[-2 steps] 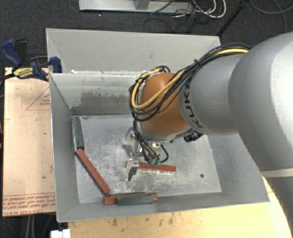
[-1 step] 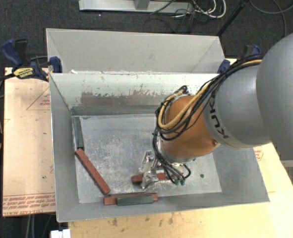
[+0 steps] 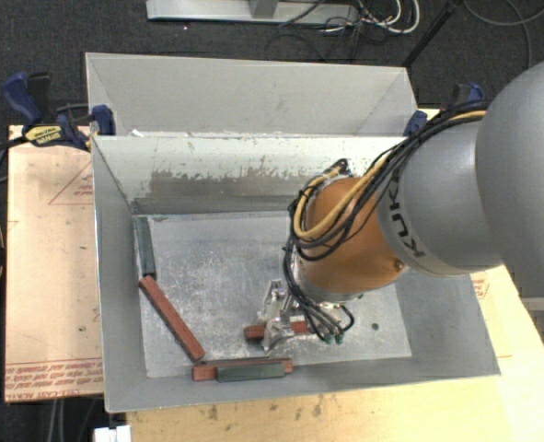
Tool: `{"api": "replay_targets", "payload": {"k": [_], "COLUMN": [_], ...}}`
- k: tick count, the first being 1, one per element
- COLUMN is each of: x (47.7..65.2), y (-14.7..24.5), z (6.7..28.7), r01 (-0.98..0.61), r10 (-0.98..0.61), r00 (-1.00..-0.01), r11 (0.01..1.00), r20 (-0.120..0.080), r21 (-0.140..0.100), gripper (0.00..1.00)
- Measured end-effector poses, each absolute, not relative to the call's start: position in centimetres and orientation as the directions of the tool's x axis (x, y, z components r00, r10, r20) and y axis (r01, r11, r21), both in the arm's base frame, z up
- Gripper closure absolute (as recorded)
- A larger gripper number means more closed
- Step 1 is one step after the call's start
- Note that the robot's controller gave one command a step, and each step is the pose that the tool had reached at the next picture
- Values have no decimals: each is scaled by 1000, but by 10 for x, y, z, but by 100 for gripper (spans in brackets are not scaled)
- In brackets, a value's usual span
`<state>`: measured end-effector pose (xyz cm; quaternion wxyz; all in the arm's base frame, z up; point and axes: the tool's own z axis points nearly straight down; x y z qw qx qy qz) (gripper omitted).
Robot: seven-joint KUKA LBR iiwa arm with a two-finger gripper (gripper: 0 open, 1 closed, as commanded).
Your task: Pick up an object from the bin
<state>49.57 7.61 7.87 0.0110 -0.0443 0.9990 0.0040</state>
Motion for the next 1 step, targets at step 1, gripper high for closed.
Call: {"api": "replay_targets", "payload": {"k": [1], "x": [496], "y": [76], "z": [225], "r01": [-60], "r10": [-60], "r00": [-998], "r11": [998], "r20": [-3], "r21": [1], "gripper": [100]}}
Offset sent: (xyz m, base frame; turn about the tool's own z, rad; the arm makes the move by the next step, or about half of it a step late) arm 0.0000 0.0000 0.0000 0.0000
